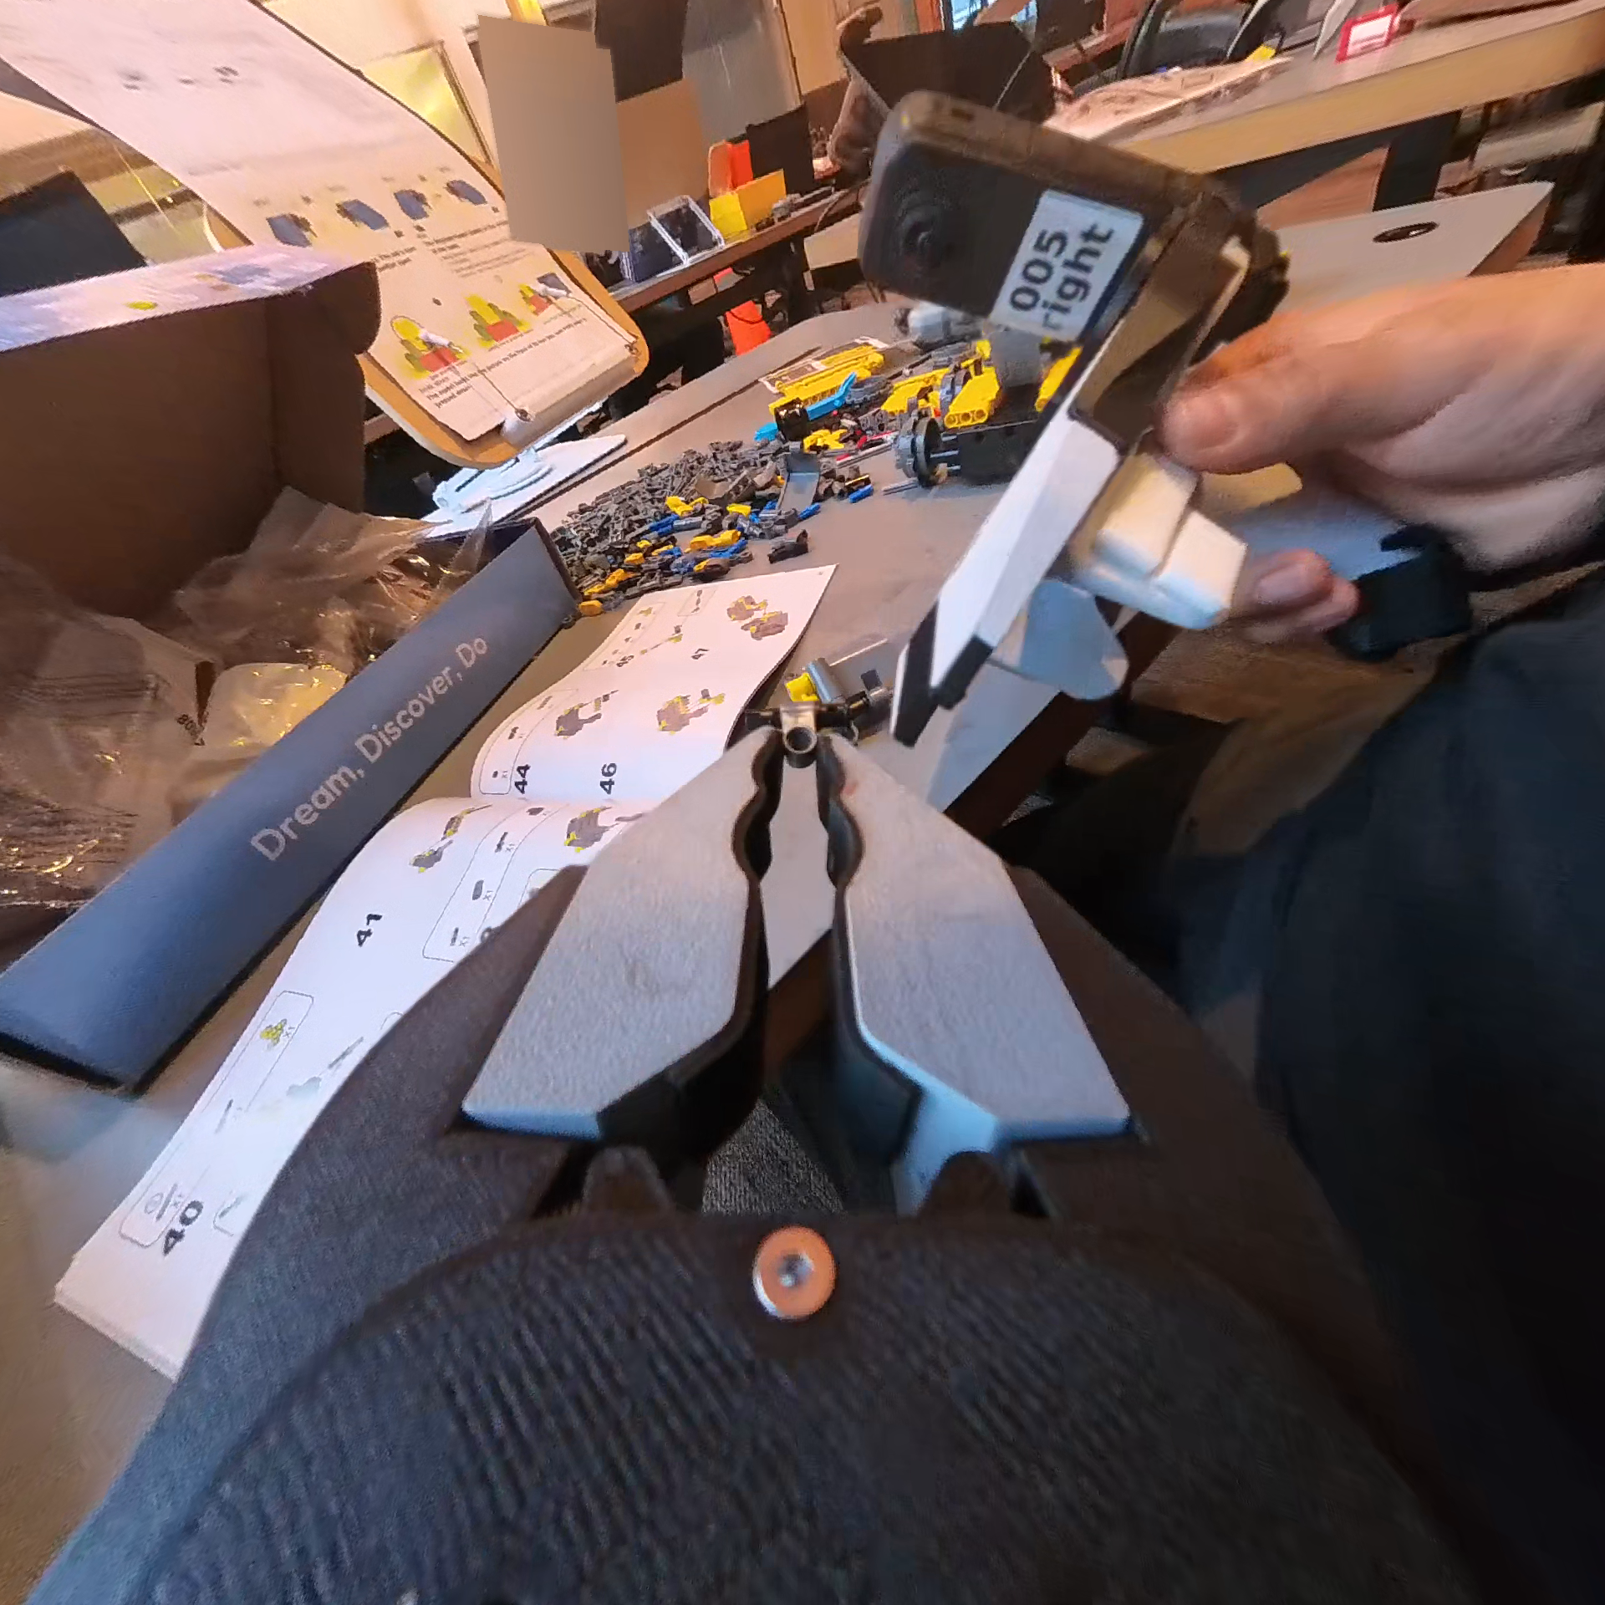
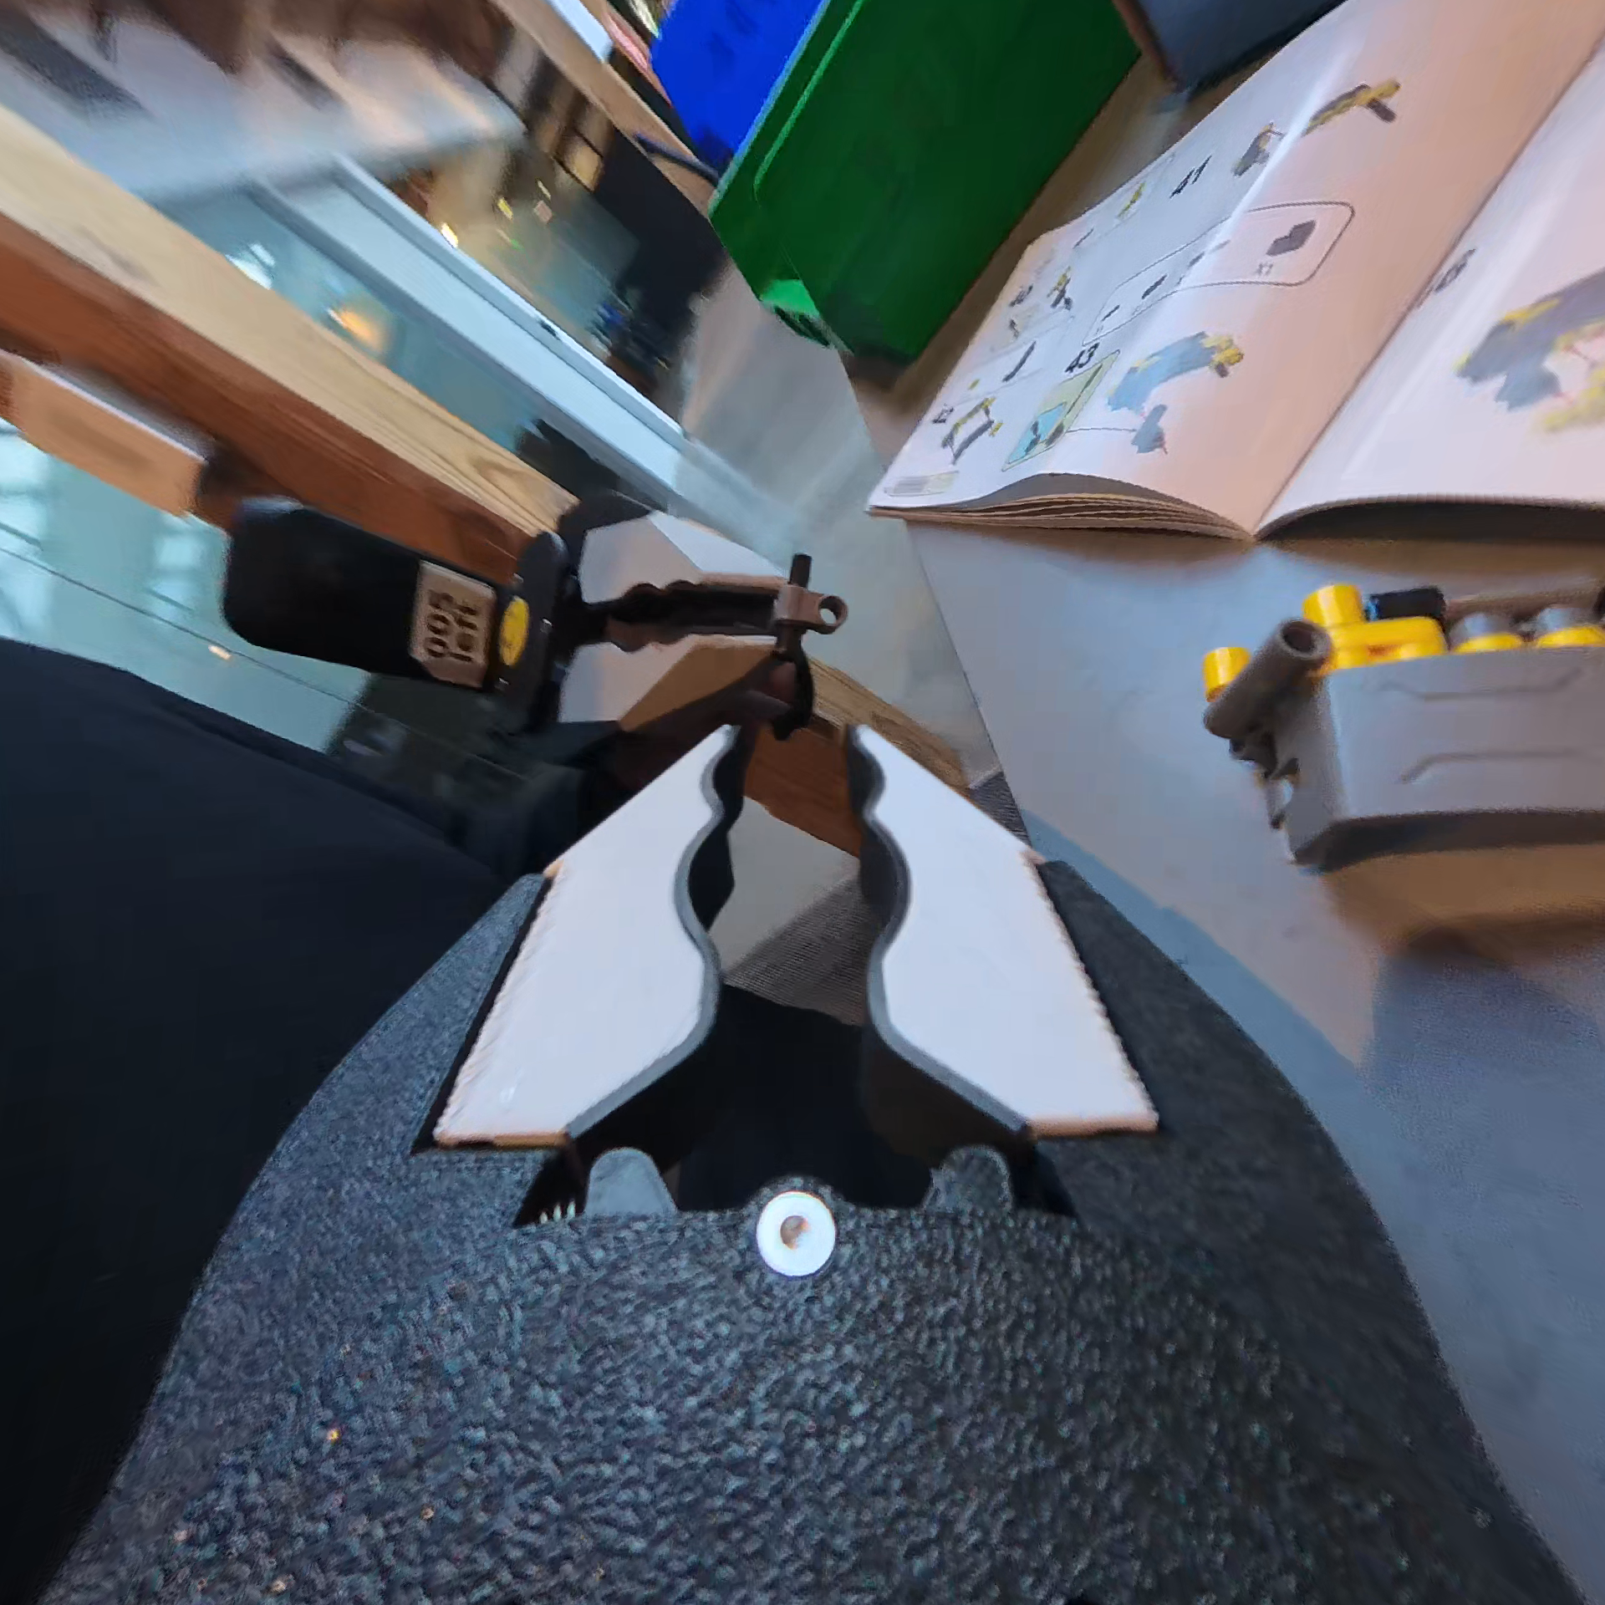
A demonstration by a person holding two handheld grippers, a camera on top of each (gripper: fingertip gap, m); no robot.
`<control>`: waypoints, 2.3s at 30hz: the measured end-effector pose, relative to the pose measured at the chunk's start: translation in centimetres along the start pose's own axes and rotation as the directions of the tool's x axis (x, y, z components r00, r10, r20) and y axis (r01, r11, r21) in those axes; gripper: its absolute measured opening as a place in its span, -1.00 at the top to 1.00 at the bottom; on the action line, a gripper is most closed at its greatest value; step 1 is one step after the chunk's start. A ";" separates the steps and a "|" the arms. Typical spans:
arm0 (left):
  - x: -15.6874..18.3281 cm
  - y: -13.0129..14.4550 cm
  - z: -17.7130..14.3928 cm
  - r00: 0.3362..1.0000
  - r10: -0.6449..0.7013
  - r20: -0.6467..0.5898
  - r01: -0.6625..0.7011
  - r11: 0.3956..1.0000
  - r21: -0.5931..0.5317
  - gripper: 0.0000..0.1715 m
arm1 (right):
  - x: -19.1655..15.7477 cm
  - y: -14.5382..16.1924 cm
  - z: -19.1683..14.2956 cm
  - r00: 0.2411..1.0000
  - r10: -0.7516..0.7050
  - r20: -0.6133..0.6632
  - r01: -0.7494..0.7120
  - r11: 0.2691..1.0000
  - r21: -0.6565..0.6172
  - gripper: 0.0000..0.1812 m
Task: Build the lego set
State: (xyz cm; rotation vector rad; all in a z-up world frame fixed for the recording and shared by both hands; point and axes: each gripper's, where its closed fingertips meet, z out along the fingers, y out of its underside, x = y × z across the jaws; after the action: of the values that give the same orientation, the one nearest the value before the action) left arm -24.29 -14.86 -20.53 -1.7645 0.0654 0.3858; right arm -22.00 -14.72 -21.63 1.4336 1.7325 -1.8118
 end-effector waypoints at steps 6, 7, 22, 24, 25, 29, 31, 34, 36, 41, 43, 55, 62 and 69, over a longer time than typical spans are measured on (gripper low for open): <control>1.1 -1.1 -0.1 0.999 0.012 -0.048 -0.009 0.998 0.067 0.93 | -0.4 -0.5 0.3 0.999 0.025 0.046 -0.027 0.999 0.035 0.71; 1.1 -1.3 -0.2 0.999 0.025 -0.048 -0.021 0.996 0.082 0.93 | -0.6 -0.7 0.2 0.997 0.029 0.066 -0.033 0.998 0.051 0.71; 1.0 -1.6 -0.2 0.997 0.082 -0.003 -0.081 0.992 0.101 0.93 | -1.7 -1.2 0.2 0.991 -0.010 0.134 0.000 0.997 0.077 0.78; 1.3 -1.7 -0.1 0.993 0.121 0.009 -0.121 0.988 0.097 0.93 | -1.7 -1.4 0.1 0.990 -0.001 0.139 -0.011 0.996 0.086 0.83; 1.3 -1.7 -0.1 0.990 0.142 0.017 -0.143 0.985 0.092 0.93 | -1.6 -1.3 0.2 0.991 -0.007 0.136 -0.003 0.997 0.078 0.90; 1.4 -1.8 -0.1 0.983 0.180 0.040 -0.183 0.979 0.087 0.93 | -1.9 -1.3 0.2 0.989 -0.038 0.146 0.028 0.997 0.073 0.94; 1.4 -2.0 -0.2 0.987 0.159 0.033 -0.162 0.982 0.099 0.93 | -2.1 -1.3 0.1 0.987 -0.074 0.141 0.065 0.995 0.069 0.94; 1.5 -2.2 -0.2 0.998 0.067 -0.013 -0.065 0.990 0.121 0.92 | -2.2 -1.5 0.0 0.980 -0.164 0.110 0.157 0.985 0.071 0.94; 1.5 -2.3 -0.3 0.998 -0.019 -0.062 0.028 0.990 0.142 0.90 | -2.5 -1.7 -0.1 0.965 -0.246 0.088 0.239 0.967 0.091 0.94; 1.8 -2.6 -0.4 0.901 -0.325 -0.288 0.375 0.916 0.139 0.74 | -2.0 -2.3 -0.3 0.886 -0.460 -0.056 0.463 0.874 0.144 0.94; 1.1 -2.8 -0.6 0.853 -0.411 -0.323 0.473 0.869 0.143 0.68 | -1.4 -2.6 -0.7 0.835 -0.531 -0.143 0.548 0.823 0.148 0.94; 0.7 -2.5 0.0 0.676 -0.636 -0.373 0.705 0.706 0.075 0.58 | -1.2 -1.9 0.5 0.288 -0.856 -0.429 0.930 0.356 -0.087 0.93; 1.4 -2.5 0.2 0.665 -0.648 -0.372 0.712 0.701 0.051 0.82 | -1.6 -2.1 0.7 0.111 -0.867 -0.486 0.963 0.214 -0.162 0.93; 2.1 -1.4 -0.7 0.849 -0.407 -0.338 0.423 0.906 -0.030 0.82 | -1.4 -1.1 0.7 0.215 -0.878 -0.428 0.934 0.313 -0.174 0.77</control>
State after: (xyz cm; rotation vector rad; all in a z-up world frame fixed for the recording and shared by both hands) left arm -21.78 -14.80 -19.69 -1.7259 -0.0660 -0.2364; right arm -22.49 -15.67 -20.00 0.8346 3.3107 -2.1468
